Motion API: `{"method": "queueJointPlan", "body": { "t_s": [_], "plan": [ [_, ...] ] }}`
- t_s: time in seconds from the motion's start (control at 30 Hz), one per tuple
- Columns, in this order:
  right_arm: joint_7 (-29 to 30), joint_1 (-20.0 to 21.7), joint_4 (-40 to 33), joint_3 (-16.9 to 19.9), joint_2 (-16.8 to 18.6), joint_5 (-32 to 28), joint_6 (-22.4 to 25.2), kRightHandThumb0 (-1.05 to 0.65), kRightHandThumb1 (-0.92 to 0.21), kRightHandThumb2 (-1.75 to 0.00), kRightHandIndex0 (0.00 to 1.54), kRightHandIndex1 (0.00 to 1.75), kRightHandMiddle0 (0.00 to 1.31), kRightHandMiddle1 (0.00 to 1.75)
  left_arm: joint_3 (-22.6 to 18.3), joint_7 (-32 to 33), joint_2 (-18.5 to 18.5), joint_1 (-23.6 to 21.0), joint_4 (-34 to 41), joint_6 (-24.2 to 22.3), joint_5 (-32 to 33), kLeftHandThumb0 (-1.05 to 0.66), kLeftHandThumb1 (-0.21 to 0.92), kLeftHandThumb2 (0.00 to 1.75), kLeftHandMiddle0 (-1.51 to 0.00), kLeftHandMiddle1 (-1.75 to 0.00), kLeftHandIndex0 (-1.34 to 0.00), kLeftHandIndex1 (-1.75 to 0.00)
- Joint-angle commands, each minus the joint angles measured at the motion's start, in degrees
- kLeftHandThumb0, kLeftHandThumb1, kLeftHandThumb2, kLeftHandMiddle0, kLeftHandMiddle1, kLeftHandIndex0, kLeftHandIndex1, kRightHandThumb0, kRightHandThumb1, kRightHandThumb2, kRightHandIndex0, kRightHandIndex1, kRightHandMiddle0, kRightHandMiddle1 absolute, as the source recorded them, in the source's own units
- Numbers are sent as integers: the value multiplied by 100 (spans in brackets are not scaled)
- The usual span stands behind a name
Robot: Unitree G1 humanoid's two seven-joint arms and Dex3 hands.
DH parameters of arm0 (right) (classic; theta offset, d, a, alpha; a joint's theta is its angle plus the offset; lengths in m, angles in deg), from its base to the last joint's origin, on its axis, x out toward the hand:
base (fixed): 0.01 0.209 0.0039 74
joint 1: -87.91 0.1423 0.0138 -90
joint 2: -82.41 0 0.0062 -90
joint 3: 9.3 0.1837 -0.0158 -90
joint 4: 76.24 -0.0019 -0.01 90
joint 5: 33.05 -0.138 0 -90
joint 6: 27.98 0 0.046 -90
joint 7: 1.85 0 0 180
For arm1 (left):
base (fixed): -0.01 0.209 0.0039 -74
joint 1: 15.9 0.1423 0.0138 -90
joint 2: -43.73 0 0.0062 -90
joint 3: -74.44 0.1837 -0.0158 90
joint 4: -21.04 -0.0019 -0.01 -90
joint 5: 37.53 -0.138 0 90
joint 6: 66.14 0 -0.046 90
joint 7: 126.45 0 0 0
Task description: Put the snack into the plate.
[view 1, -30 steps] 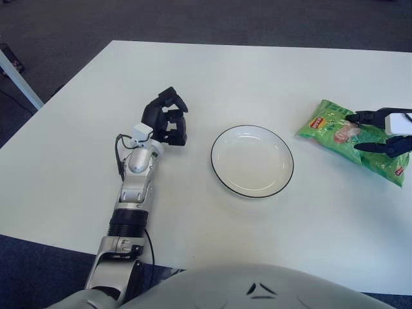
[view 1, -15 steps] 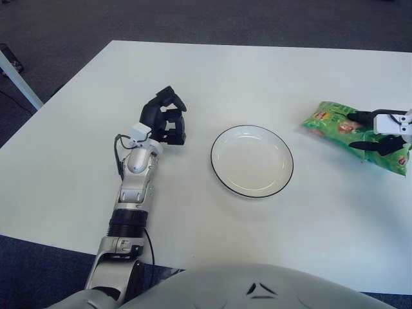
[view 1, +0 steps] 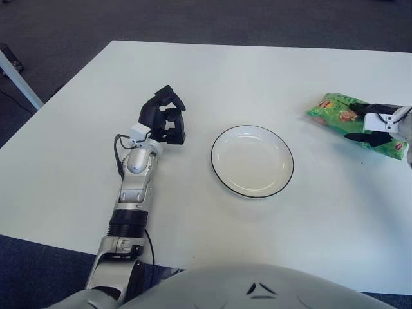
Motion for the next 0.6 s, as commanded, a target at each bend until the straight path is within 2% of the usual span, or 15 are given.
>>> {"method": "queueJointPlan", "body": {
  "t_s": [0.0, 0.1, 0.27, 0.37, 0.43, 0.47, 0.5, 0.53, 0.57],
  "plan": [
    [813, 11, 627, -137, 357, 267, -113, -105, -92, -69, 0, 0, 0, 0, 23, 97, 187, 342, -242, 151, -96, -52, 21, 144, -131, -175, -70, -175],
    [1281, 76, 896, -145, 475, 370, -166, -105, -92, -65, 0, 0, 0, 0, 23, 119, 190, 340, -274, 207, -123, -52, 21, 144, -131, -175, -70, -175],
    [2402, 125, 1189, -99, 683, 606, -255, -105, -92, -57, 0, 0, 1, 0, 30, 132, 187, 316, -357, 313, -147, -52, 21, 144, -131, -175, -70, -175],
    [3146, 225, 1465, -116, 797, 780, -353, -101, -91, -47, 6, 8, 0, 35, 34, 131, 194, 304, -399, 368, -161, -52, 21, 144, -131, -175, -70, -175],
    [3530, 254, 1593, -137, 845, 879, -385, -96, -87, -44, 2, 45, 0, 67, 32, 127, 192, 298, -420, 392, -162, -52, 21, 144, -131, -175, -70, -175],
    [3876, 323, 1789, -146, 895, 921, -460, -95, -85, -44, 2, 52, 0, 74, 32, 125, 189, 296, -430, 406, -163, -52, 21, 144, -131, -175, -70, -175],
    [4129, 377, 1940, -152, 933, 951, -520, -81, -69, -60, 1, 88, 0, 107, 31, 124, 187, 295, -438, 418, -164, -52, 21, 144, -131, -175, -70, -175],
    [4524, 498, 2267, -143, 1002, 928, -678, -72, -56, -77, 1, 112, 0, 129, 31, 122, 184, 294, -447, 431, -164, -52, 21, 144, -131, -175, -70, -175],
    [4800, 587, 2507, -139, 1051, 906, -795, -49, -42, -98, 0, 135, 8, 145, 30, 120, 182, 293, -454, 440, -165, -52, 21, 145, -131, -175, -70, -175]
  ]
}}
